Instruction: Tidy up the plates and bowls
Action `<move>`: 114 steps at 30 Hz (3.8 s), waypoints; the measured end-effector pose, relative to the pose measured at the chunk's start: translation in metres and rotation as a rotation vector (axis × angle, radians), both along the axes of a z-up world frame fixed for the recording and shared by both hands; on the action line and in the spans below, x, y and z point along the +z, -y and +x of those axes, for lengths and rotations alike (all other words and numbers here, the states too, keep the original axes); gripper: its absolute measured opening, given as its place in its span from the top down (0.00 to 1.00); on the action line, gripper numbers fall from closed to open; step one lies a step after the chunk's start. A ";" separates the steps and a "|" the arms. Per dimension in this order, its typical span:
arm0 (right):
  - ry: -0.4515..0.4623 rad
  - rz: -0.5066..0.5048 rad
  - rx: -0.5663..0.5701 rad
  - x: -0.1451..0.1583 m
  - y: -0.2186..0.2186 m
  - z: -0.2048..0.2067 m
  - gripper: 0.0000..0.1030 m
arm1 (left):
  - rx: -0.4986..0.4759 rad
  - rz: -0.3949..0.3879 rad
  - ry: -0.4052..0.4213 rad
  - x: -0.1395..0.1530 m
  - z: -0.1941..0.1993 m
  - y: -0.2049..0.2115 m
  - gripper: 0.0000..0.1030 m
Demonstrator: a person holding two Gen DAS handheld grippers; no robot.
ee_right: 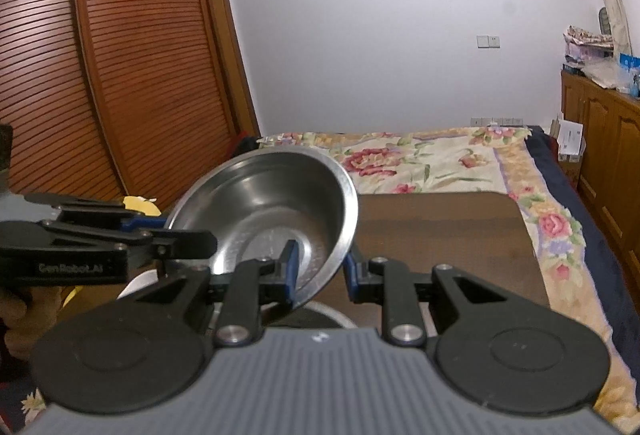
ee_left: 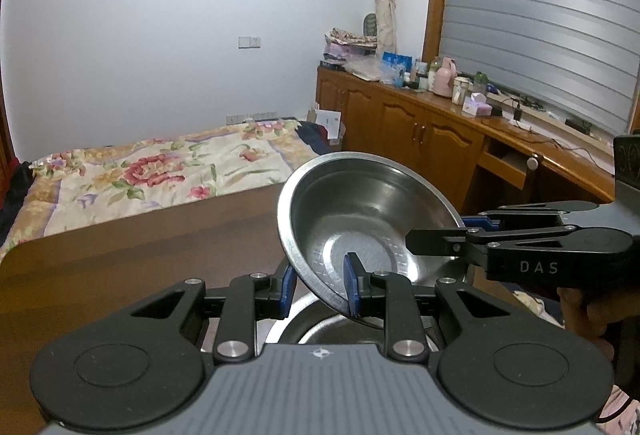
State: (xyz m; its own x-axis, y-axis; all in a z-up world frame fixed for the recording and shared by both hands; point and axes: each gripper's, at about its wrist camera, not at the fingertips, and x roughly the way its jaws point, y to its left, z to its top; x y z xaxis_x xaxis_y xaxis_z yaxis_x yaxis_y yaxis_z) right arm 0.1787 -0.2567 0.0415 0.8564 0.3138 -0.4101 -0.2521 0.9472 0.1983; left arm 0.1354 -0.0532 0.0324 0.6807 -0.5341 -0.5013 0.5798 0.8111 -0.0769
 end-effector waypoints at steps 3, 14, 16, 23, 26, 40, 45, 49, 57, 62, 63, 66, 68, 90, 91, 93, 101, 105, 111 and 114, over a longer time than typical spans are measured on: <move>-0.009 0.013 -0.001 -0.005 0.000 -0.007 0.75 | -0.008 0.003 -0.017 -0.010 -0.006 0.001 0.73; -0.075 0.049 -0.009 -0.032 0.001 -0.022 0.75 | -0.012 0.021 -0.070 -0.042 -0.023 -0.004 0.72; -0.085 0.052 -0.008 -0.037 -0.001 -0.026 0.75 | -0.011 0.035 -0.069 -0.046 -0.027 -0.004 0.72; -0.107 0.028 -0.001 -0.046 -0.008 -0.030 0.75 | 0.004 0.053 -0.075 -0.057 -0.030 -0.006 0.72; -0.110 0.028 0.001 -0.049 -0.008 -0.031 0.75 | 0.008 0.055 -0.082 -0.060 -0.029 -0.007 0.72; -0.112 0.048 -0.023 -0.058 -0.007 -0.032 0.79 | 0.009 0.068 -0.107 -0.069 -0.021 -0.004 0.73; -0.091 0.017 -0.048 -0.063 -0.012 -0.033 0.80 | 0.011 0.065 -0.108 -0.070 -0.019 -0.006 0.75; -0.079 -0.020 -0.053 -0.062 -0.017 -0.035 0.80 | 0.019 0.060 -0.107 -0.071 -0.019 -0.005 0.76; -0.064 -0.088 -0.060 -0.058 -0.019 -0.037 0.80 | 0.039 0.047 -0.097 -0.071 -0.019 -0.010 0.77; -0.060 -0.123 -0.063 -0.057 -0.023 -0.034 0.82 | 0.046 0.037 -0.091 -0.070 -0.021 -0.013 0.77; -0.059 -0.131 -0.061 -0.057 -0.024 -0.034 0.82 | 0.049 0.034 -0.088 -0.069 -0.023 -0.012 0.77; -0.049 -0.158 -0.065 -0.058 -0.026 -0.033 0.83 | 0.062 0.023 -0.078 -0.068 -0.026 -0.015 0.77; -0.046 -0.163 -0.071 -0.057 -0.026 -0.032 0.83 | 0.070 0.018 -0.067 -0.067 -0.027 -0.017 0.77; 0.037 -0.064 -0.125 -0.053 -0.006 -0.042 0.46 | 0.136 -0.016 -0.018 -0.068 -0.025 -0.020 0.21; 0.037 -0.054 -0.127 -0.054 -0.005 -0.042 0.44 | 0.141 -0.014 -0.015 -0.068 -0.025 -0.019 0.18; 0.039 -0.046 -0.128 -0.055 -0.004 -0.042 0.40 | 0.148 -0.008 -0.010 -0.070 -0.025 -0.018 0.14; 0.032 -0.054 -0.153 -0.070 -0.003 -0.037 0.30 | 0.152 -0.016 -0.019 -0.079 -0.024 -0.016 0.14; 0.016 -0.050 -0.153 -0.079 -0.003 -0.034 0.30 | 0.141 -0.018 -0.015 -0.082 -0.023 -0.015 0.21; 0.010 -0.037 -0.148 -0.083 -0.006 -0.035 0.30 | 0.137 -0.012 -0.026 -0.086 -0.025 -0.012 0.35; 0.013 -0.024 -0.145 -0.084 -0.007 -0.036 0.30 | 0.137 -0.015 -0.028 -0.088 -0.027 -0.012 0.38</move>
State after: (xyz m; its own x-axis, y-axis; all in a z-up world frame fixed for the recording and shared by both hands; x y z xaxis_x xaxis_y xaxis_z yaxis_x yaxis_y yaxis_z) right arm 0.1430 -0.2499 -0.0422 0.8972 0.1764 -0.4048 -0.1142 0.9783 0.1730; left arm 0.1079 -0.0416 -0.0560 0.7338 -0.4444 -0.5139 0.4608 0.8814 -0.1042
